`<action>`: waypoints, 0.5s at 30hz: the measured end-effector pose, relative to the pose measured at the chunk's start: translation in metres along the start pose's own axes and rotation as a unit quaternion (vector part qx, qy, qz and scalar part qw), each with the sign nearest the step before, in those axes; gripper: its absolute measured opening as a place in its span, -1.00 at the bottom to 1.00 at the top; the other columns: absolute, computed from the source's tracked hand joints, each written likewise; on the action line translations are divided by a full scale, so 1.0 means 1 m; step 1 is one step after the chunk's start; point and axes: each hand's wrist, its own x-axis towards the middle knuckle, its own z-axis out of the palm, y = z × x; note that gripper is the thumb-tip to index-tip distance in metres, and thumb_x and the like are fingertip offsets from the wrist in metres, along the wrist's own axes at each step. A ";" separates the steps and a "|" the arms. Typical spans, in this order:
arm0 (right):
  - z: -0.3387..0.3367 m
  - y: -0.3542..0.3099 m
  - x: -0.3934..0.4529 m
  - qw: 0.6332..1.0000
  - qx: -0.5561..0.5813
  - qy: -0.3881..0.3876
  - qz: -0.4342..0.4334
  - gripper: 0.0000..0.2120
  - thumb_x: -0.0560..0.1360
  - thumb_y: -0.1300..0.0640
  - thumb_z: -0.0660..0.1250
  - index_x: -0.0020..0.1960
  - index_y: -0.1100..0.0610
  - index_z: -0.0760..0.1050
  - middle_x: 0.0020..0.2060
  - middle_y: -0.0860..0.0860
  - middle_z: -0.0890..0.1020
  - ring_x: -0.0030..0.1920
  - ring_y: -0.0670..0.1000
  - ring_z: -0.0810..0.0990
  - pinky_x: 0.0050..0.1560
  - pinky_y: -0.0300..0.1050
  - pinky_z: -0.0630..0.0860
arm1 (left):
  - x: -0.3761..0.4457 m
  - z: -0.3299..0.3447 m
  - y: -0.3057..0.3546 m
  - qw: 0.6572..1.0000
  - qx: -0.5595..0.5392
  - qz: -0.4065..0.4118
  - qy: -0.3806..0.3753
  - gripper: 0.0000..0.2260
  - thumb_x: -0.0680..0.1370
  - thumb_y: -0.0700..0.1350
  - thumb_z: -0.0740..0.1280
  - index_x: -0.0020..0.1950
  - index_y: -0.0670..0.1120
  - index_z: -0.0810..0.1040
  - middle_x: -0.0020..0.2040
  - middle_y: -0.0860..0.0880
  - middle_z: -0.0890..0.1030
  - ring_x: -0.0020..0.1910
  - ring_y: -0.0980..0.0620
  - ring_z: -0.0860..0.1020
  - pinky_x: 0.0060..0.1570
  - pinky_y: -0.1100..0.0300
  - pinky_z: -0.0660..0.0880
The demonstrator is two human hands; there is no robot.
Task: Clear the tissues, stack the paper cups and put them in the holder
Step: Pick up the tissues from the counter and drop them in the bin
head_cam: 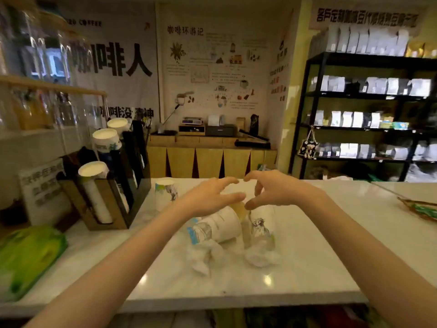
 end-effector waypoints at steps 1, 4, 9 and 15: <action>0.007 0.000 -0.002 1.000 0.004 -0.013 0.011 -0.27 0.34 -0.11 0.44 0.41 0.00 0.22 0.15 0.05 0.56 0.04 0.04 0.53 0.06 0.00 0.56 | -0.003 0.007 -0.001 1.000 0.005 0.003 -0.009 -0.49 0.48 0.22 0.15 0.39 0.09 0.24 0.39 -0.08 0.38 0.32 -0.06 0.37 0.28 0.01 0.32; 0.039 0.007 -0.011 0.999 0.003 -0.041 0.029 -0.29 0.32 -0.08 0.46 0.38 0.01 0.27 0.14 0.06 0.56 0.02 0.04 0.52 0.04 0.00 0.55 | -0.015 0.038 -0.015 0.998 0.041 0.016 -0.054 -0.59 0.51 0.09 0.20 0.35 0.04 0.34 0.36 -0.10 0.40 0.28 -0.07 0.39 0.22 0.07 0.33; 0.089 0.027 -0.025 0.998 -0.016 -0.044 0.043 -0.40 0.34 -0.05 0.43 0.33 -0.06 0.34 0.11 0.01 0.56 0.07 0.05 0.53 0.04 -0.02 0.50 | -0.036 0.074 -0.053 0.988 0.151 0.024 -0.032 -0.63 0.49 -0.09 0.25 0.30 0.04 0.39 0.35 -0.03 0.38 0.31 -0.04 0.35 0.24 0.02 0.39; 0.128 0.034 -0.026 0.995 -0.094 0.010 0.028 -0.54 0.41 0.01 0.33 0.30 -0.04 0.38 0.17 0.02 0.55 0.14 0.08 0.54 -0.02 -0.03 0.45 | -0.049 0.091 -0.077 0.977 0.207 0.025 -0.047 -0.59 0.46 -0.22 0.25 0.30 -0.01 0.39 0.34 -0.01 0.39 0.28 -0.07 0.37 0.16 0.02 0.43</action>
